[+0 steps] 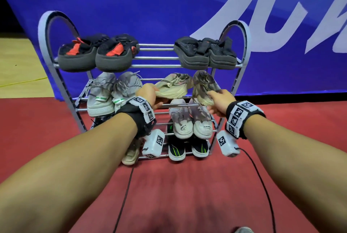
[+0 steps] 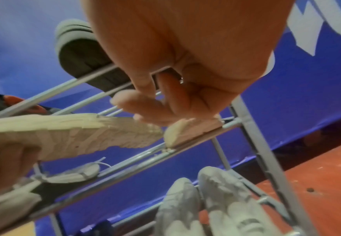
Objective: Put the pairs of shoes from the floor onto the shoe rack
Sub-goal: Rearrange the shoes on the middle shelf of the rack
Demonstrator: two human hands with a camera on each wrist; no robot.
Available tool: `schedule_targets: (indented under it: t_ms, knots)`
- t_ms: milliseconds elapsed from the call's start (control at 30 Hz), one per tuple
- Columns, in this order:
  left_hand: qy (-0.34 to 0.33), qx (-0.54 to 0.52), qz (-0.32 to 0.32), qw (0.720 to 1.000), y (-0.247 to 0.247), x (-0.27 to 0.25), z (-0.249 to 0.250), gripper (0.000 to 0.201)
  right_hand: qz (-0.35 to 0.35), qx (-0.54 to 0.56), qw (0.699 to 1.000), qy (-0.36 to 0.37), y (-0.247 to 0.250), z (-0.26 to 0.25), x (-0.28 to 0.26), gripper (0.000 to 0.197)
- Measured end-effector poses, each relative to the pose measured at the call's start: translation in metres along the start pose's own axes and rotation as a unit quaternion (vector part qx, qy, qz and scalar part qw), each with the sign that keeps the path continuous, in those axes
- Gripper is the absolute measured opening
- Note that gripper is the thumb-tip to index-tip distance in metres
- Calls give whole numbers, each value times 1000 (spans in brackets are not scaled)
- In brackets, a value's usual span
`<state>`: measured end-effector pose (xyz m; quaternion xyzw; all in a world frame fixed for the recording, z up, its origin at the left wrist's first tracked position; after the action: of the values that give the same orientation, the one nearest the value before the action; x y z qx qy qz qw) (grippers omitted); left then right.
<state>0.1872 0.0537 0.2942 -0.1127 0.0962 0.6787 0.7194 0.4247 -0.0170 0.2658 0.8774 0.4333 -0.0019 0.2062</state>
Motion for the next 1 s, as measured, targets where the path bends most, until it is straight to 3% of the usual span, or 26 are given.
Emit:
schedule_targets:
  t_ms: [133, 300, 467, 567, 633, 700, 767, 867, 1000]
  knots:
    - [22, -87, 13, 996, 21, -6, 1, 12, -26, 114, 993, -29, -13, -20, -16, 45]
    - [18, -61, -72, 995, 42, -7, -11, 12, -76, 183, 976, -86, -20, -16, -29, 30]
    - [30, -4, -80, 996, 53, 1, -14, 25, -70, 203, 972, -97, -23, -15, -26, 14]
    - [18, 11, -84, 996, 47, -1, -9, 28, -48, 277, 955, -95, -25, -18, -21, 25]
    - [1, 0, -80, 997, 35, -2, -4, 50, -29, 350, 931, -98, -25, -17, -15, 39]
    - [-33, 9, -69, 997, 16, -1, 1, 85, -50, 405, 906, -112, -28, -18, -13, 26]
    - [-58, 13, -34, 998, -1, 0, 3, 101, -99, 421, 892, -130, -30, -16, -19, 16]
    - [-52, -50, 51, 996, -6, 7, 3, 97, -152, 387, 898, -142, -29, -13, -28, 11]
    - [-88, 5, 53, 995, 5, 29, -3, 82, -156, 264, 943, -127, -21, -9, -28, 27]
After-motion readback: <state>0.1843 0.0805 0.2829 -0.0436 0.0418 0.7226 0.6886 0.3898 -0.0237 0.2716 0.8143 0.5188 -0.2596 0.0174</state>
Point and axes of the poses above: each hand's wrist, its own x-axis towards the middle knuckle, its own y-axis out of the back of the hand, z = x × y, the point moved 3 cm from there along x, towards the middle knuckle, and after that the axes turned 4 degrees about z, right-handed, at the moved point
